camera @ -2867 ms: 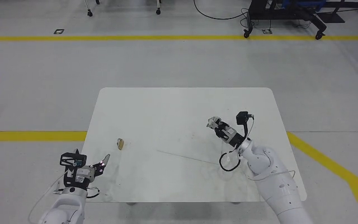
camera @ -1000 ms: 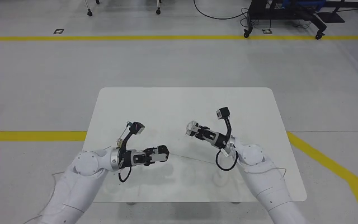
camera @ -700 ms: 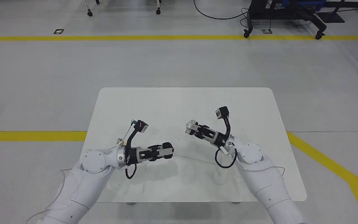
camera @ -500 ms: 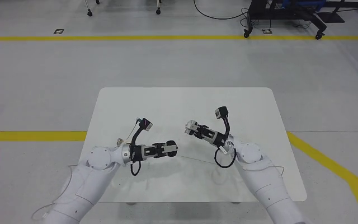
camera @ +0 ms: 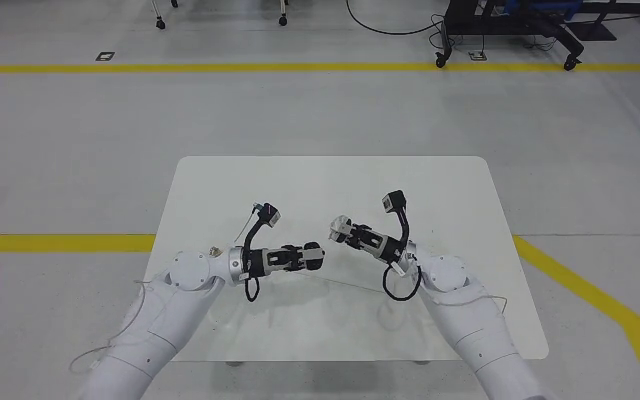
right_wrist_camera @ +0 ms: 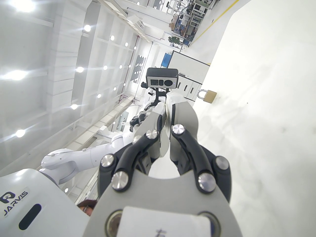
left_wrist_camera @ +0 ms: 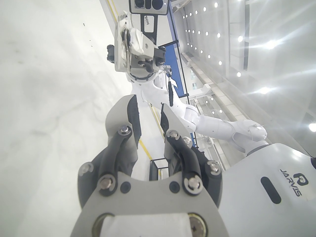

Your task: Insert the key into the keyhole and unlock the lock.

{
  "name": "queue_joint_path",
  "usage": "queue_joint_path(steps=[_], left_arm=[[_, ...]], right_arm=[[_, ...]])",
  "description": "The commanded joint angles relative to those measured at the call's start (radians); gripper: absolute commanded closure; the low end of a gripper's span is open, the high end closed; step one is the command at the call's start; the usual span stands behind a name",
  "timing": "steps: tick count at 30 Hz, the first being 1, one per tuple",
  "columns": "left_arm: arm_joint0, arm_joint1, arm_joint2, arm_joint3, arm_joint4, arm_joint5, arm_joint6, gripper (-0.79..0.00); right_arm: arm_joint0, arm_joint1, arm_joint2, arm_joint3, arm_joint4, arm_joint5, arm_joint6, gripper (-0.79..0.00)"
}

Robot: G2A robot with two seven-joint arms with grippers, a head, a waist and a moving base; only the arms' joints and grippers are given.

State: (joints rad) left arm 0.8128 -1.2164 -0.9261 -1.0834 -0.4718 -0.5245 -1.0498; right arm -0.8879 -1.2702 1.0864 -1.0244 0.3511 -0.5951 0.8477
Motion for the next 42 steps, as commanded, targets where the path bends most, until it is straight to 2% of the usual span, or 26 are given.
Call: queue_joint_path(steps=[1,5,16,27,42], left_arm=[[-0.007,-0.005,0.008,0.01,0.0,0.003,0.007,-0.274],[-0.021,-0.016,0.023,0.03,-0.021,0.019,-0.002,-0.302],[-0.048,-0.032,0.032,0.081,-0.047,0.004,-0.03,-0.194],[-0.055,-0.044,0.038,0.094,-0.036,0.027,-0.02,-0.243],[-0.058,-0.056,0.037,0.116,-0.035,0.029,-0.028,-0.212]], right_arm=[[0.001,-0.001,-0.002,-0.001,-0.001,0.002,0.003,0.0],[0.002,-0.002,-0.005,0.0,-0.003,0.001,0.004,0.0],[0.005,-0.003,-0.008,0.006,-0.009,0.003,0.007,0.0],[0.006,-0.004,-0.009,0.007,-0.013,0.003,0.011,0.0],[0.009,-0.008,-0.021,0.012,-0.012,0.012,0.025,0.0]])
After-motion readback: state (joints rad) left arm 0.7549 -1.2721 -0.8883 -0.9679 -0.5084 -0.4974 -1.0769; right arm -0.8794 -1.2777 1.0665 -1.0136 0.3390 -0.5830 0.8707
